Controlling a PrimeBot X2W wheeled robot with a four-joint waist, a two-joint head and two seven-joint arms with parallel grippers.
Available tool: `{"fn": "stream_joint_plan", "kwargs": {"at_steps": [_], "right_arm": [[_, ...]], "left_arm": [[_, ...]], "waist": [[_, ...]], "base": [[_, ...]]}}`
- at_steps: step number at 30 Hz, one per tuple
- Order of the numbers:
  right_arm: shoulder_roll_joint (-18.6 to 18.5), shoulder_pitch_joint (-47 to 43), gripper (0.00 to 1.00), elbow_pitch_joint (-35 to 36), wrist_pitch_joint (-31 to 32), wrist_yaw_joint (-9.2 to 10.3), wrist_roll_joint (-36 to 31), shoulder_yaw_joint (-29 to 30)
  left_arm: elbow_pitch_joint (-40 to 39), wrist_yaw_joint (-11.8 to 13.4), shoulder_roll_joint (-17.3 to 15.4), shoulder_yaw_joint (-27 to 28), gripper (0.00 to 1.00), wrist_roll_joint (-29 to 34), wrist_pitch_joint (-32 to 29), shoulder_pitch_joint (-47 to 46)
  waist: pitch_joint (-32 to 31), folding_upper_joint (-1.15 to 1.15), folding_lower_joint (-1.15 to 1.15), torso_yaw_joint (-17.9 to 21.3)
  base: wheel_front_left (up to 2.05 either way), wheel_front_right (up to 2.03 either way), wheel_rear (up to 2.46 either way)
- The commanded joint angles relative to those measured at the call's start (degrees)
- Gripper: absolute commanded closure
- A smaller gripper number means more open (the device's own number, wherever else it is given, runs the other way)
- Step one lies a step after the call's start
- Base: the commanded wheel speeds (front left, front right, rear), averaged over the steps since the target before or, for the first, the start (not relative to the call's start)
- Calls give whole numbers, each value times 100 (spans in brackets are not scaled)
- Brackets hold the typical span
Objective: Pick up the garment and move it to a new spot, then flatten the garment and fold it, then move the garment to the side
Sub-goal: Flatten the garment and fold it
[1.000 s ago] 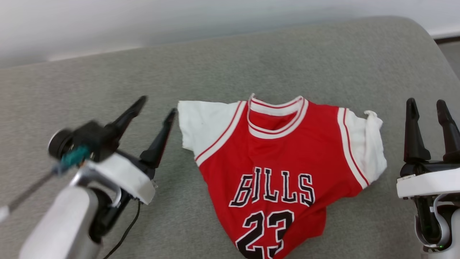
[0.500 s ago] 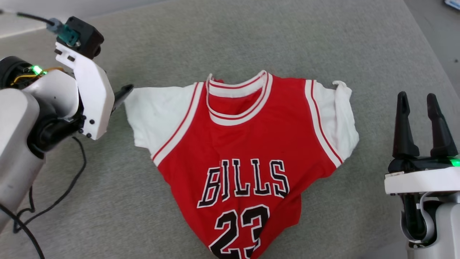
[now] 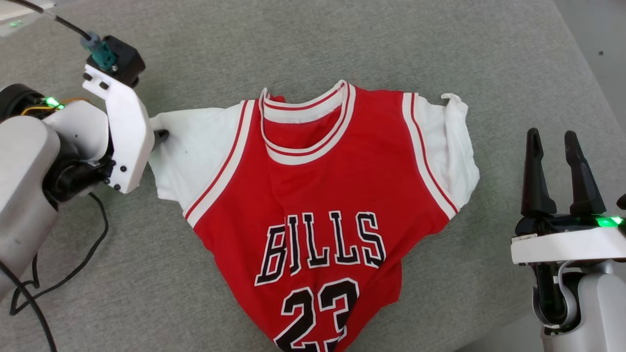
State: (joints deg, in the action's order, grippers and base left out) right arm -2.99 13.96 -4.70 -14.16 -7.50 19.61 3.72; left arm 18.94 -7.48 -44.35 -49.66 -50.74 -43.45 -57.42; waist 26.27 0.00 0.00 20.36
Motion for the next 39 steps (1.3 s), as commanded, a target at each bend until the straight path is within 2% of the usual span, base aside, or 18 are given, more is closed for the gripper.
{"fn": "stream_joint_plan", "kwargs": {"at_steps": [1, 8, 15, 22, 27, 30, 32, 33, 34, 35, 39], "right_arm": [[18, 81, 0, -16, -37, 3, -5, 6], [17, 84, 0, -63, 111, 3, -259, 1], [-35, -73, 0, 74, 519, 3, -487, 131], [-103, -265, 0, 169, 991, 2, -599, 252], [-116, -421, 0, 187, 1278, 2, -646, 286], [-106, -514, 0, 170, 1433, 2, -683, 335], [-94, -539, 0, 152, 1533, 3, -671, 363], [-90, -556, 0, 140, 1558, 2, -685, 370], [-84, -573, 0, 129, 1581, 2, -700, 369], [-77, -583, 0, 120, 1605, 2, -696, 371], [-58, -607, 0, 158, 1585, 2, -651, 314]], "left_arm": [[98, 6, 47, -119, 100, -22, 24, 118], [452, 53, 140, 238, 100, -109, 1067, 151], [477, 188, -20, 681, 100, -244, 2307, 665], [201, 476, -249, 950, 100, -460, 3271, 1646], [-100, 760, -276, 1078, 100, -670, 3871, 2531], [-307, 989, -248, 1041, 100, -625, 4197, 3009], [-407, 1079, -91, 1023, 100, -712, 4388, 3290], [-424, 1107, -67, 1016, 65, -680, 4463, 3353], [-447, 1154, -52, 1005, 6, -600, 4596, 3414], [-455, 1195, 0, 1014, 0, -564, 4737, 3456], [-547, 1315, 176, 1106, 0, -303, 5449, 3504]], "waist": [[-2, 0, 0, -51], [-308, 0, 0, -406], [-783, 0, 0, -984], [-1230, 0, 0, -1551], [-1473, 0, 0, -1852], [-1562, 0, 0, -1971], [-1604, 0, 0, -2036], [-1623, 0, 0, -2061], [-1638, 0, 0, -2081], [-1655, 0, 0, -2099], [-1736, 0, 0, -2151]], "base": [[0, 0, 0], [0, 0, 0], [0, 0, 0], [0, 0, 0], [0, 0, 0], [0, 0, 0], [0, 0, 0], [0, 0, 0], [0, 0, 0], [0, 0, 0], [0, 0, 0]]}}
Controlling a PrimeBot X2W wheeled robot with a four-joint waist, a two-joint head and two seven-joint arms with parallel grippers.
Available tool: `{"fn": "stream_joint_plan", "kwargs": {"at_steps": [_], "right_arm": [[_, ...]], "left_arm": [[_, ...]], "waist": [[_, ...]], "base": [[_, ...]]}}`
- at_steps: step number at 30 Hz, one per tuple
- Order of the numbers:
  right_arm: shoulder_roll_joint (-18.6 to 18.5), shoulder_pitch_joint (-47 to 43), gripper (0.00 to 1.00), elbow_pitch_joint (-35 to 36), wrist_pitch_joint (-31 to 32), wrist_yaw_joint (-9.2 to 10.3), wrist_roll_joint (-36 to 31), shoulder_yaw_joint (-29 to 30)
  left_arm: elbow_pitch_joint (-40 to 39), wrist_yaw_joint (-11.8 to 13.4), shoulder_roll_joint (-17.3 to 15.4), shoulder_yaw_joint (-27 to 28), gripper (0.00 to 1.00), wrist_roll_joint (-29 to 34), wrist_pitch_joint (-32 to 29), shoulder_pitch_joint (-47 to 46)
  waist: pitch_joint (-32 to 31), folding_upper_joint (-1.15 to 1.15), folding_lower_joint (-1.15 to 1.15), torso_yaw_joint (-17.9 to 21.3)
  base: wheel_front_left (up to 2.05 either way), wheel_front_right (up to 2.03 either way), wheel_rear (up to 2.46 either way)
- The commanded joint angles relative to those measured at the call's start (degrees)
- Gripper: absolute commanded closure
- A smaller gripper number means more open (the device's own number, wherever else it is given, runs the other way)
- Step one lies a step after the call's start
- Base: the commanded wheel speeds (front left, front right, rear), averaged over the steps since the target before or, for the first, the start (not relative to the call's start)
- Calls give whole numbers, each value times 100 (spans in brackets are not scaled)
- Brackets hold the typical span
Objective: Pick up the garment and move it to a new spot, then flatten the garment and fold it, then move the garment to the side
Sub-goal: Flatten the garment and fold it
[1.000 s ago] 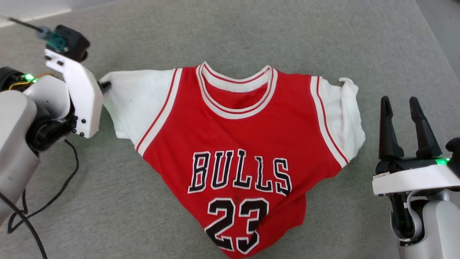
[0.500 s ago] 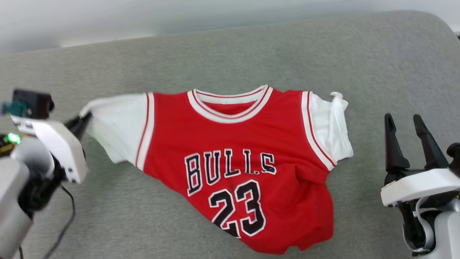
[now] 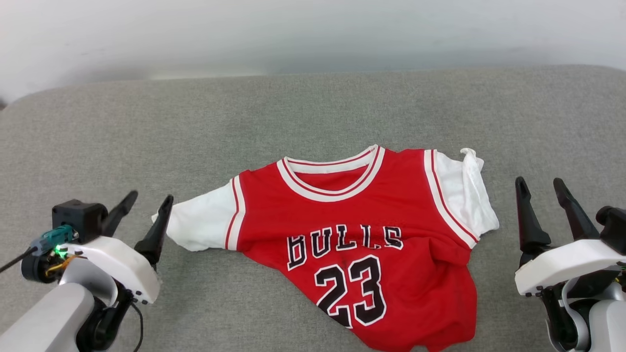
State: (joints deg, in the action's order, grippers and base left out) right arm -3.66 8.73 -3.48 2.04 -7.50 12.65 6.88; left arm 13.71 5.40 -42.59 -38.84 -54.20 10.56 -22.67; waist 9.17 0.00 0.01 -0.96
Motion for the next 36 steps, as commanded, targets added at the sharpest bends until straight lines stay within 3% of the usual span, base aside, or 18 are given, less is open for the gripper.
{"fn": "stream_joint_plan", "kwargs": {"at_steps": [1, 6, 13, 16, 22, 25, 30, 36], "right_arm": [[12, -92, 0, 60, -39, 3, 58, -11], [19, -120, 0, 193, -81, 2, 93, -96], [36, -363, 0, 273, -97, 2, 191, -111], [46, -455, 0, 281, -43, 2, 201, -110], [-205, -313, 0, 452, 393, 2, 75, -128], [-556, -49, 0, 480, 1162, 2, 21, -267], [-1240, 708, 0, 379, 3139, 2, 166, -472], [-1627, 1918, 0, -117, 5406, 3, 325, -510]], "left_arm": [[-55, 56, 6, 66, 0, 150, 187, 24], [-502, 288, 152, 469, 0, 819, 460, 215], [-1658, 555, 998, 1790, 0, 2000, 462, 1345], [-1934, 529, 1326, 2129, 0, 2377, 463, 1839], [-2132, 192, 1650, 2434, 0, 2847, 464, 2137], [-2111, 32, 1774, 2499, 0, 2953, 464, 2082], [-2050, -185, 2008, 2530, 0, 3104, 464, 1877], [-1965, -401, 2262, 2572, 0, 3265, 465, 1635]], "waist": [[-42, 0, -1, -26], [-126, 0, -1, -52], [-236, 0, -1, -84], [-238, 0, -1, -123], [-62, 0, -1, -301], [123, 0, -1, -412], [495, 0, -1, -654], [887, 0, -1, -992]], "base": [[0, 0, 0], [0, 0, 0], [0, 0, 0], [0, 0, 0], [0, 0, 0], [0, 0, 0], [0, 0, 0], [0, 0, 0]]}}
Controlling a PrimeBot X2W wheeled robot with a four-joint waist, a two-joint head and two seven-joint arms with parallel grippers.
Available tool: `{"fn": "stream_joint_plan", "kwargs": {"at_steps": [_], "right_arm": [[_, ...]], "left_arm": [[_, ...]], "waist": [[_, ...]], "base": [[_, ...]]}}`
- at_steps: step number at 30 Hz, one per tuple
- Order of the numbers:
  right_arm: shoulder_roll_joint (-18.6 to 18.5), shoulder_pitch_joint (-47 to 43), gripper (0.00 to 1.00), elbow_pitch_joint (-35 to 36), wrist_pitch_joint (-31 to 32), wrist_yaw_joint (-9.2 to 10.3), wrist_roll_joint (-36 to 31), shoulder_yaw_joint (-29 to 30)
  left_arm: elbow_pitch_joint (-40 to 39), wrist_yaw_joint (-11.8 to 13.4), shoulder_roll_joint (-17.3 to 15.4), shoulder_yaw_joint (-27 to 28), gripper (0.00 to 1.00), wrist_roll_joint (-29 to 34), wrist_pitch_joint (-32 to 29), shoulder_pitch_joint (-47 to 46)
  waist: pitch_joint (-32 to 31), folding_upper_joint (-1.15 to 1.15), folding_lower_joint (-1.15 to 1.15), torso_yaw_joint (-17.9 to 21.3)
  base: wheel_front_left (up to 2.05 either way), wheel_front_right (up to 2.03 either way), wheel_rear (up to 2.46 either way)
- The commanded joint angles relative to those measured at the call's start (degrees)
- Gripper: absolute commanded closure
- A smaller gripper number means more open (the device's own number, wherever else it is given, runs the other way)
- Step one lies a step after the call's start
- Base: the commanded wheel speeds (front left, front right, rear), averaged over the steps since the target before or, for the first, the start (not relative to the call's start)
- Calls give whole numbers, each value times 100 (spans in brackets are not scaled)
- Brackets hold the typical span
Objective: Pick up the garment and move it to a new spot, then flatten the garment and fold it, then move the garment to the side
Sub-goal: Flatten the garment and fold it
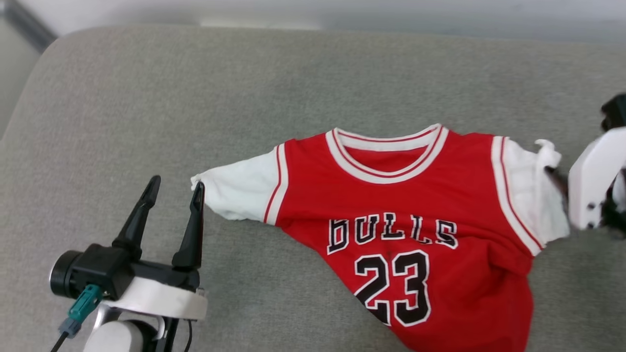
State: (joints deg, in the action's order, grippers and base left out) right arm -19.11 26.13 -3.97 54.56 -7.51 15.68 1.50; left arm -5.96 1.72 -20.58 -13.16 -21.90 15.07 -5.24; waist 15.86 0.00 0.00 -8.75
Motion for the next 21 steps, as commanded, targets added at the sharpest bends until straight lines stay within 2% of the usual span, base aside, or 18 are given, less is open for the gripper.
{"fn": "stream_joint_plan", "kwargs": {"at_steps": [1, 4, 8, 18, 19, 20, 21], "right_arm": [[-105, 374, 0, -199, 378, 4, -1, 50], [-182, 786, 0, -612, 805, 4, -179, 133], [-243, 1087, 0, -1187, 1012, 4, -493, 320], [-34, 917, 0, -2148, 585, 4, -836, 662], [-5, 895, 17, -2199, 508, 4, -836, 662], [20, 894, 75, -2214, 407, 4, -805, 647], [40, 913, 100, -2212, 281, 4, -770, 634]], "left_arm": [[21, -77, 98, 2, 0, 66, 14, -139], [70, -175, 207, 23, 0, 116, 14, -254], [134, -302, 335, 36, 0, 209, 14, -374], [258, -471, 464, 115, 0, 326, 14, -437], [280, -483, 457, 129, 0, 327, 15, -431], [306, -502, 440, 144, 0, 322, 15, -426], [333, -515, 411, 168, 0, 312, 15, -428]], "waist": [[276, 0, 0, -276], [412, 0, 0, -468], [541, 0, 0, -694], [649, 0, 0, -860], [644, 0, 0, -841], [636, 0, 0, -812], [621, 0, 0, -773]], "base": [[0, 0, 0], [0, 0, 0], [0, 0, 0], [0, 0, 0], [0, 0, 0], [0, 0, 0], [0, 0, 0]]}}
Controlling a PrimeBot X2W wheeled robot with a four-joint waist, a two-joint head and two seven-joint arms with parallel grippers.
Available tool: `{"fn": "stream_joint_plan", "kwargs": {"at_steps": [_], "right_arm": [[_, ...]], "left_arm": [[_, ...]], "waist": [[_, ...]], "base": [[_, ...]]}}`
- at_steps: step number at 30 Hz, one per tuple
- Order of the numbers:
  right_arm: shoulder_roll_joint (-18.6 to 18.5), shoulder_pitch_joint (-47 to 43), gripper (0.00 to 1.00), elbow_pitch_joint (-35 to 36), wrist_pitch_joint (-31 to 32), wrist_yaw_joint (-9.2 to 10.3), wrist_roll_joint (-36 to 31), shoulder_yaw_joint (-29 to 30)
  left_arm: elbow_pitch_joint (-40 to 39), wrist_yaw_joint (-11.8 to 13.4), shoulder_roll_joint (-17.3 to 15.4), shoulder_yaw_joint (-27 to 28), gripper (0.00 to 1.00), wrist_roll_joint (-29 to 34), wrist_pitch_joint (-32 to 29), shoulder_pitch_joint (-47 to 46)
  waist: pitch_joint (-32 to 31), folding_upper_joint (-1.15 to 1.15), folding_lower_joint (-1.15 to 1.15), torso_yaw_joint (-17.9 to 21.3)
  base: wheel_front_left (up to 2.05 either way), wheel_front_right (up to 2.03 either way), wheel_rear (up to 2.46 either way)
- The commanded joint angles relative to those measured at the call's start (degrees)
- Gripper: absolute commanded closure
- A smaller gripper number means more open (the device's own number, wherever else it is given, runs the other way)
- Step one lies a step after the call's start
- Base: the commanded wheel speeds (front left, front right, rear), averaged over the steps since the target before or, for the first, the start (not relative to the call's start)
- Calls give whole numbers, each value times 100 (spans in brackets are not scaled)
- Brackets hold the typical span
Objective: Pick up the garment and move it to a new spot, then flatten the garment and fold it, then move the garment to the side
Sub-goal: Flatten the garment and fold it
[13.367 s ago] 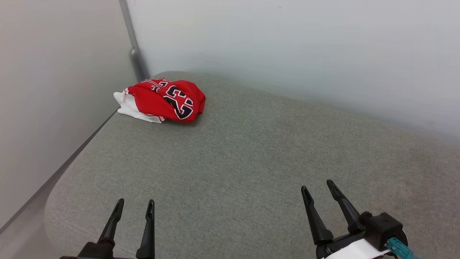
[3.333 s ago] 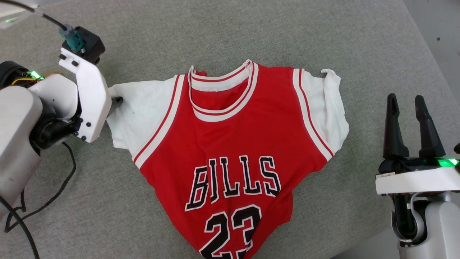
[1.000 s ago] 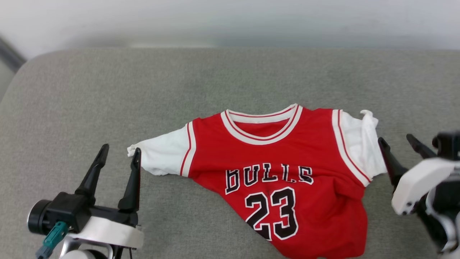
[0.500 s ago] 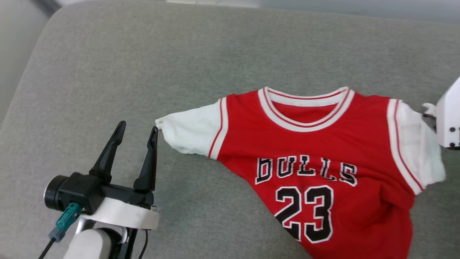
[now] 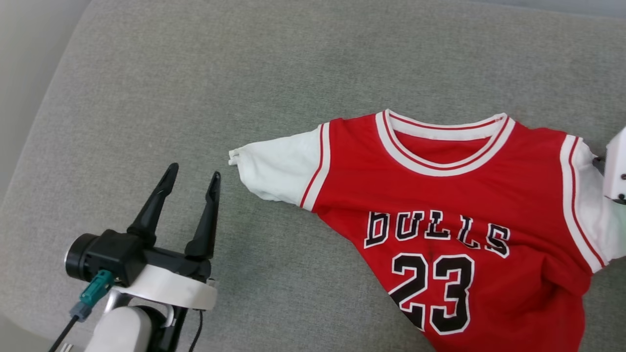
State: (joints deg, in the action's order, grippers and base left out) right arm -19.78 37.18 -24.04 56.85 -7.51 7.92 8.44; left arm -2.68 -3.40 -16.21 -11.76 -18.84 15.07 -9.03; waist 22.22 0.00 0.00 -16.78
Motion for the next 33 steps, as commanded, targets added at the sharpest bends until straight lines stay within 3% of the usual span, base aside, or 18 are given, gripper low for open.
{"fn": "stream_joint_plan", "kwargs": {"at_steps": [1, 5, 9, 20, 28, 33], "right_arm": [[127, -176, 100, -188, -69, 4, 42, -83], [134, -136, 100, 44, -640, 4, 313, -129], [152, -249, 100, 460, -1107, 3, 688, -259], [457, -976, 100, 2240, -1703, 4, 1423, -482], [660, -1124, 100, 2914, -1656, 4, 1456, -663], [679, -1028, 100, 2961, -1651, 4, 1423, -705]], "left_arm": [[36, -10, -62, 44, 0, -11, 15, -57], [206, -92, -281, 136, 0, -108, -165, -145], [355, -211, -652, 246, 0, -370, -737, -350], [899, -396, -2069, 49, 0, -1933, -3792, -1247], [1299, -405, -2543, -275, 0, -2639, -4895, -1861], [1637, -406, -2585, -563, 0, -2935, -5294, -2142]], "waist": [[-39, 0, 0, 73], [-174, 0, 0, 296], [-276, 0, 0, 587], [-115, 0, 0, 1364], [157, 0, 0, 1694], [285, 0, 0, 1765]], "base": [[0, 0, 0], [0, 0, 0], [0, 0, 0], [0, 0, 0], [0, 0, 0], [0, 0, 0]]}}
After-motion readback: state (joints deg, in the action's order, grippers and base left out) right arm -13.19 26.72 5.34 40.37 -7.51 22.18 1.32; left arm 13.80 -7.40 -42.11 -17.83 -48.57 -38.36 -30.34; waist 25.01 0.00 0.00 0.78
